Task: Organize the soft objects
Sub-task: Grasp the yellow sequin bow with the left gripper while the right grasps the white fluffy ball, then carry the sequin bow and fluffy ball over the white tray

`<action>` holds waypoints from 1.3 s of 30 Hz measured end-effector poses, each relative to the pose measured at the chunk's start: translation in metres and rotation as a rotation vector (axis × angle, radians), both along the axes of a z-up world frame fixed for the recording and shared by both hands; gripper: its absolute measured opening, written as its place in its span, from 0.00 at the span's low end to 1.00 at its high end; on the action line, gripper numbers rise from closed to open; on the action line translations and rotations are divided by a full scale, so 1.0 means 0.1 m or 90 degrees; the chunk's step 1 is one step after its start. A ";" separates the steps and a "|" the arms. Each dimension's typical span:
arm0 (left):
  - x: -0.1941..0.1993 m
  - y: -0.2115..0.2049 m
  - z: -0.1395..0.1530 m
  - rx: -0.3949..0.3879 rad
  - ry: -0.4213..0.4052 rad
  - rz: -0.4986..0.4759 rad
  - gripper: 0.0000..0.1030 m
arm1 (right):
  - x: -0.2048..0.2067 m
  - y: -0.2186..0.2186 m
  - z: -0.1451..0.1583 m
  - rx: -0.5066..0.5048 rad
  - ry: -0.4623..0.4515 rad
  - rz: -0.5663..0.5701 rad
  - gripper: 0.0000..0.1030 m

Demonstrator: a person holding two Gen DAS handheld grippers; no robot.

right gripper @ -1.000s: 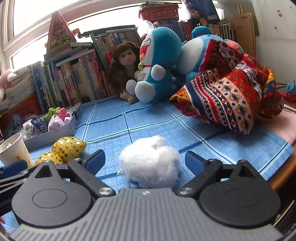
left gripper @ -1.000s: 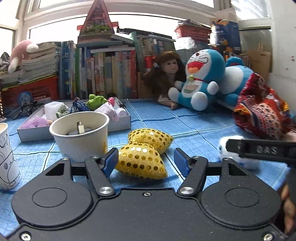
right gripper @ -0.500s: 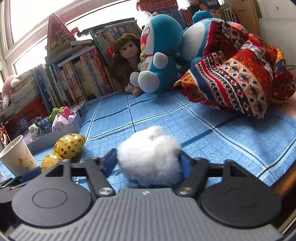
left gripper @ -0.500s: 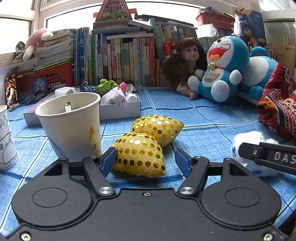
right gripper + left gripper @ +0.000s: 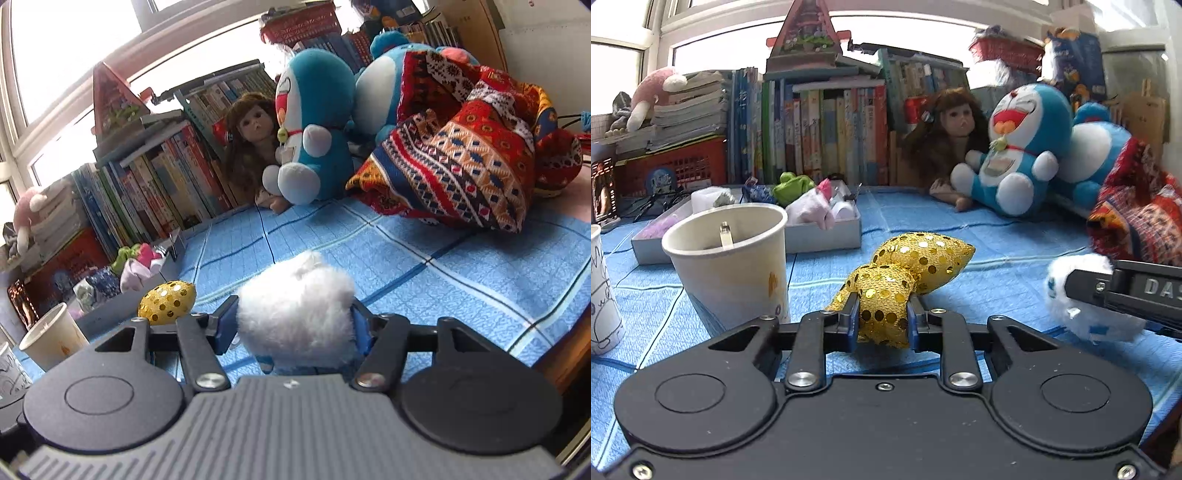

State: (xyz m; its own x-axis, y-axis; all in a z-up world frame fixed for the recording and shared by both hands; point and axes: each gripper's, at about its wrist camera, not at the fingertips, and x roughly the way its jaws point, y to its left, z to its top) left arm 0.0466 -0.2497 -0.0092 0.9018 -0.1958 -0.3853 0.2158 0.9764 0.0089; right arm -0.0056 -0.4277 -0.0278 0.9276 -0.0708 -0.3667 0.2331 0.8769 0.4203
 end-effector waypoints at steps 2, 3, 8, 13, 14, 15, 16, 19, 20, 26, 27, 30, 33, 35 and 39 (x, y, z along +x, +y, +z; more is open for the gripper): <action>-0.08 0.04 0.10 -0.014 -0.005 -0.020 0.22 | -0.02 0.00 0.06 0.003 -0.011 -0.001 0.62; -0.12 0.05 0.17 -0.019 -0.011 -0.029 0.22 | -0.02 0.00 0.09 0.004 -0.016 -0.001 0.62; -0.24 0.24 0.64 -0.040 -0.055 -0.076 0.23 | 0.06 0.02 0.31 0.032 -0.053 0.019 0.62; -0.05 0.70 1.19 -0.031 -0.083 -0.062 0.25 | 0.38 0.25 0.66 0.017 -0.081 0.101 0.62; 0.02 0.80 1.29 -0.026 -0.085 -0.055 0.25 | 0.49 0.33 0.74 0.011 -0.084 0.126 0.62; 0.12 0.92 1.38 -0.019 -0.083 -0.044 0.25 | 0.60 0.41 0.82 0.004 -0.086 0.147 0.62; 0.23 1.03 1.46 -0.009 -0.080 -0.029 0.25 | 0.73 0.50 0.90 -0.004 -0.085 0.172 0.62; 0.60 1.35 1.62 0.026 -0.061 0.007 0.26 | 1.18 0.83 1.12 -0.041 -0.063 0.235 0.62; 0.72 1.46 1.64 0.027 -0.051 0.016 0.26 | 1.33 0.94 1.17 -0.050 -0.052 0.253 0.62; 1.53 2.01 1.61 0.036 0.038 0.063 0.27 | 2.18 1.46 1.27 -0.060 0.035 0.330 0.62; 1.64 2.07 1.56 0.032 0.053 0.072 0.27 | 2.27 1.53 1.26 -0.063 0.050 0.334 0.62; 1.98 2.23 1.41 0.022 0.101 0.087 0.27 | 2.55 1.66 1.22 -0.082 0.087 0.341 0.63; 2.21 2.28 1.23 0.023 0.129 0.096 0.28 | 2.75 1.76 1.15 -0.090 0.111 0.342 0.63; 2.35 2.30 1.12 0.024 0.147 0.097 0.29 | 2.85 1.81 1.09 -0.093 0.129 0.335 0.63; 2.58 2.26 0.94 0.019 0.179 0.099 0.30 | 3.01 1.85 0.97 -0.107 0.162 0.323 0.63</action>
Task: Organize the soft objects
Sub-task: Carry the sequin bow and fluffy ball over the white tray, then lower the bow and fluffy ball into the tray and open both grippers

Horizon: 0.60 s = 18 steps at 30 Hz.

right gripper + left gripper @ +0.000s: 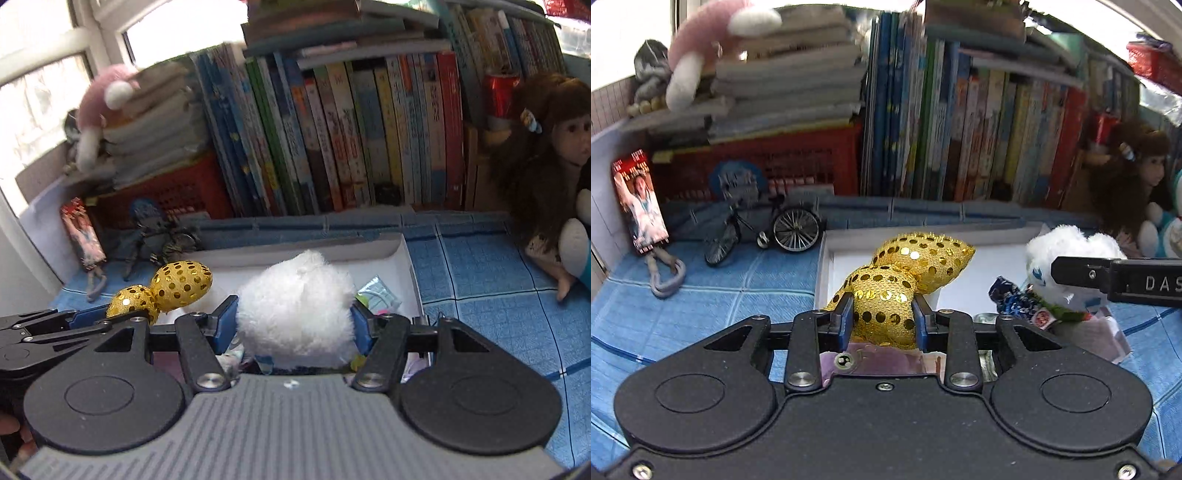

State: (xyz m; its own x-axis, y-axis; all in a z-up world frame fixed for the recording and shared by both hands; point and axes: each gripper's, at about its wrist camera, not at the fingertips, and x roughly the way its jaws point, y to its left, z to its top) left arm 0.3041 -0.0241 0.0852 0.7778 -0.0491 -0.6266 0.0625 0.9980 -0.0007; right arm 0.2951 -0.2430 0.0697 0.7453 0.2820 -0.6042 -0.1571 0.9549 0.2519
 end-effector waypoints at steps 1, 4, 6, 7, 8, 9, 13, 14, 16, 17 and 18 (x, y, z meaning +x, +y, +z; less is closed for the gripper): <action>0.02 -0.02 -0.01 0.001 0.002 0.001 0.31 | 0.02 0.01 -0.03 -0.007 0.006 -0.003 0.63; 0.10 -0.04 -0.06 0.004 0.004 -0.008 0.36 | 0.10 0.02 -0.10 -0.010 0.022 -0.005 0.64; 0.13 -0.07 -0.06 0.007 0.006 -0.016 0.41 | 0.12 0.03 -0.12 -0.009 0.027 -0.006 0.66; 0.14 -0.08 -0.06 0.008 0.007 -0.019 0.43 | 0.12 0.03 -0.13 -0.008 0.027 -0.006 0.67; 0.15 -0.08 -0.05 0.009 0.008 -0.018 0.43 | 0.13 0.04 -0.12 -0.009 0.028 -0.007 0.69; 0.14 -0.08 -0.04 0.008 0.007 -0.018 0.47 | 0.12 0.04 -0.12 -0.011 0.029 -0.008 0.75; 0.08 -0.04 0.01 -0.004 0.005 -0.024 0.64 | 0.03 0.00 -0.06 0.005 0.022 0.000 0.84; 0.05 -0.03 0.03 -0.005 0.004 -0.026 0.67 | 0.00 -0.01 -0.05 0.007 0.019 0.001 0.86; -0.02 0.01 0.07 -0.005 -0.004 -0.023 0.80 | -0.06 -0.03 -0.02 0.011 0.016 0.002 0.87; -0.06 0.02 0.08 -0.004 -0.006 -0.023 0.80 | -0.09 -0.05 -0.01 0.013 0.016 0.001 0.87; -0.11 0.04 0.10 -0.003 -0.007 -0.024 0.80 | -0.13 -0.07 0.01 0.014 0.013 -0.002 0.87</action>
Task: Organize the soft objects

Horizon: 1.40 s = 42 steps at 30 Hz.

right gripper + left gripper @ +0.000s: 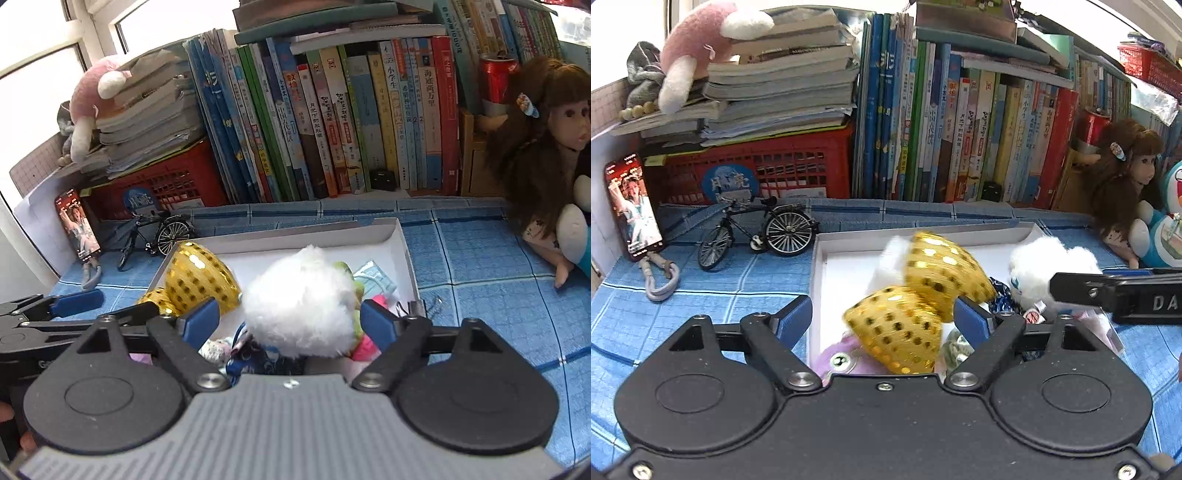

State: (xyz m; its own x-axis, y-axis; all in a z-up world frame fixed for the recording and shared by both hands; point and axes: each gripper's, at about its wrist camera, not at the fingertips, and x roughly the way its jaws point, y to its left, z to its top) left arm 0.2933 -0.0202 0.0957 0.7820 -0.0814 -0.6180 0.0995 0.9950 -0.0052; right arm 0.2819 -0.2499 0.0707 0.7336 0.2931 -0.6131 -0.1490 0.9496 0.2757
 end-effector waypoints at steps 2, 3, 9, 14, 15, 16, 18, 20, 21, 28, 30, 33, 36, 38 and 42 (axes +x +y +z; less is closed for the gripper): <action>-0.11 0.04 0.05 -0.001 -0.003 -0.008 0.80 | -0.15 -0.04 0.08 -0.002 -0.019 -0.005 0.87; -0.19 0.06 0.09 -0.001 -0.007 -0.011 0.80 | -0.23 -0.05 0.13 -0.003 -0.031 -0.004 0.88; -1.00 0.16 0.33 0.000 -0.092 -0.047 0.88 | -1.19 -0.06 0.43 -0.029 -0.167 -0.006 0.98; -1.89 0.20 0.32 -0.006 -0.182 -0.076 0.97 | -2.19 0.05 0.38 -0.071 -0.294 -0.016 1.00; -2.06 0.19 0.29 -0.007 -0.196 -0.075 0.98 | -2.34 0.06 0.33 -0.071 -0.304 -0.023 1.00; -2.20 0.19 0.26 -0.007 -0.206 -0.072 0.99 | -2.46 0.07 0.28 -0.069 -0.308 -0.031 1.00; -2.47 0.19 0.16 -0.012 -0.215 -0.060 1.00 | -2.67 0.11 0.14 -0.072 -0.318 -0.043 1.00; -2.69 0.20 0.02 -0.021 -0.206 -0.038 1.00 | -2.83 0.14 0.01 -0.087 -0.326 -0.056 1.00; -2.76 0.21 -0.06 -0.027 -0.197 -0.032 1.00 | -2.89 0.16 -0.06 -0.096 -0.326 -0.061 1.00; -2.91 0.24 -0.66 -0.031 -0.102 0.006 1.00 | -2.82 0.34 -0.58 -0.154 -0.261 -0.051 1.00; -2.86 0.25 -0.78 -0.019 -0.085 0.014 1.00 | -2.80 0.35 -0.68 -0.149 -0.245 -0.052 1.00; -2.80 0.27 -0.92 -0.012 -0.068 0.028 1.00 | -2.73 0.33 -0.79 -0.151 -0.223 -0.067 1.00; -2.73 0.30 -0.99 -0.016 -0.052 0.040 1.00 | -2.69 0.32 -0.85 -0.150 -0.207 -0.072 1.00; -2.69 0.31 -1.02 -0.018 -0.042 0.045 1.00 | -2.68 0.34 -0.88 -0.155 -0.200 -0.070 1.00; -2.59 0.33 -1.08 -0.030 -0.016 0.050 1.00 | -2.67 0.35 -0.90 -0.162 -0.191 -0.068 1.00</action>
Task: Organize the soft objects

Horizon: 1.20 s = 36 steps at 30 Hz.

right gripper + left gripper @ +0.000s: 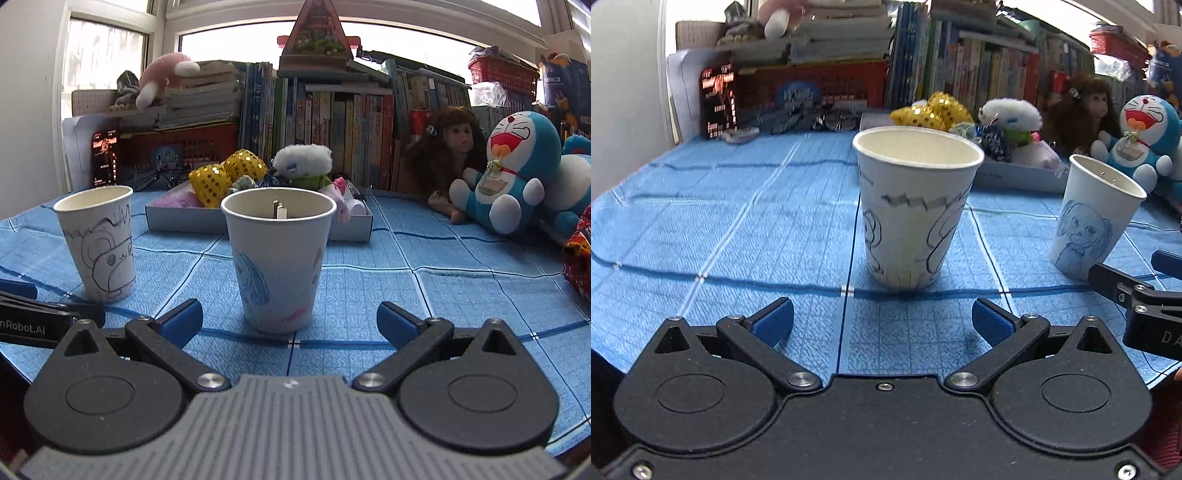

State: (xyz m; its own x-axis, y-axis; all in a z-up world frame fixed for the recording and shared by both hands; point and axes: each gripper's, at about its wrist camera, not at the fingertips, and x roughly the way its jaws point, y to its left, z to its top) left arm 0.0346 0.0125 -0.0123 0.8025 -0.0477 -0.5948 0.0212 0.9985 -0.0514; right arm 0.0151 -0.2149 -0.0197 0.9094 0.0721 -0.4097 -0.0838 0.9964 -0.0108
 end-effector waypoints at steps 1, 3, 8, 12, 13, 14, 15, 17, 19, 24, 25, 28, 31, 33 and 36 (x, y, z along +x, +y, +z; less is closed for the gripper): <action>0.01 0.01 -0.01 -0.003 0.002 0.003 1.00 | 0.01 0.00 -0.01 0.000 0.002 0.000 1.00; 0.01 0.00 -0.02 0.002 -0.003 0.003 1.00 | 0.01 0.01 -0.03 0.000 0.009 0.000 1.00; 0.01 -0.01 -0.04 0.012 -0.005 0.000 1.00 | 0.02 0.01 -0.05 0.001 0.018 0.001 1.00; 0.01 -0.02 -0.04 0.015 -0.006 0.001 1.00 | 0.02 0.02 -0.05 0.001 0.022 0.004 1.00; 0.01 -0.02 -0.04 0.015 -0.005 0.001 1.00 | 0.02 0.02 -0.05 0.002 0.023 0.005 1.00; 0.01 -0.03 -0.04 0.016 -0.004 0.000 1.00 | 0.02 0.02 -0.05 0.003 0.023 0.004 1.00; 0.02 -0.03 -0.04 0.017 -0.003 0.000 1.00 | 0.02 0.02 -0.05 0.004 0.022 0.004 1.00; 0.03 -0.03 -0.04 0.019 -0.002 0.000 1.00 | 0.02 0.02 -0.05 0.004 0.022 0.002 1.00; 0.04 -0.03 -0.04 0.019 0.000 0.001 1.00 | 0.02 0.02 -0.04 0.004 0.022 0.002 1.00; 0.06 -0.05 -0.04 0.024 0.003 0.005 1.00 | 0.02 0.02 -0.04 0.004 0.022 0.003 1.00; 0.06 -0.05 -0.04 0.024 0.003 0.006 1.00 | 0.02 0.02 -0.04 0.004 0.022 0.003 1.00; 0.07 -0.05 -0.04 0.024 0.004 0.010 1.00 | 0.02 0.02 -0.04 0.005 0.022 0.003 1.00; 0.08 -0.05 -0.04 0.024 0.004 0.012 1.00 | 0.02 0.02 -0.05 0.004 0.022 0.002 1.00; 0.08 -0.05 -0.05 0.025 0.003 0.013 1.00 | 0.02 0.02 -0.05 0.005 0.022 0.002 1.00; 0.07 -0.07 -0.05 0.028 0.002 0.013 1.00 | 0.01 0.02 -0.04 0.006 0.022 0.002 1.00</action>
